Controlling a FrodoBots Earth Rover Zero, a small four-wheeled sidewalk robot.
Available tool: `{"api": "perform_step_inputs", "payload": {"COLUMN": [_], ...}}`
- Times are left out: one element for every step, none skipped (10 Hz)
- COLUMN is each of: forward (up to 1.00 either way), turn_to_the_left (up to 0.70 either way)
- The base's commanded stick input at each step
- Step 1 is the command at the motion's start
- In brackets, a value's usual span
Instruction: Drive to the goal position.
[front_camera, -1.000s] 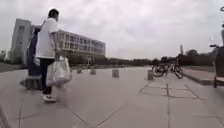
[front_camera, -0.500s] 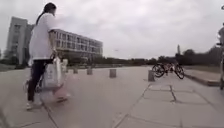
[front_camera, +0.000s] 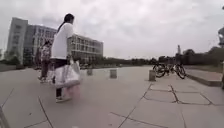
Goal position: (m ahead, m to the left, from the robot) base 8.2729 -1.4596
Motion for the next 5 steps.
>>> {"api": "perform_step_inputs", "payload": {"forward": [0.7, 0.7, 0.7, 0.7, 0.7], "turn_to_the_left": [-0.04, -0.14, -0.14, -0.14, -0.14]}}
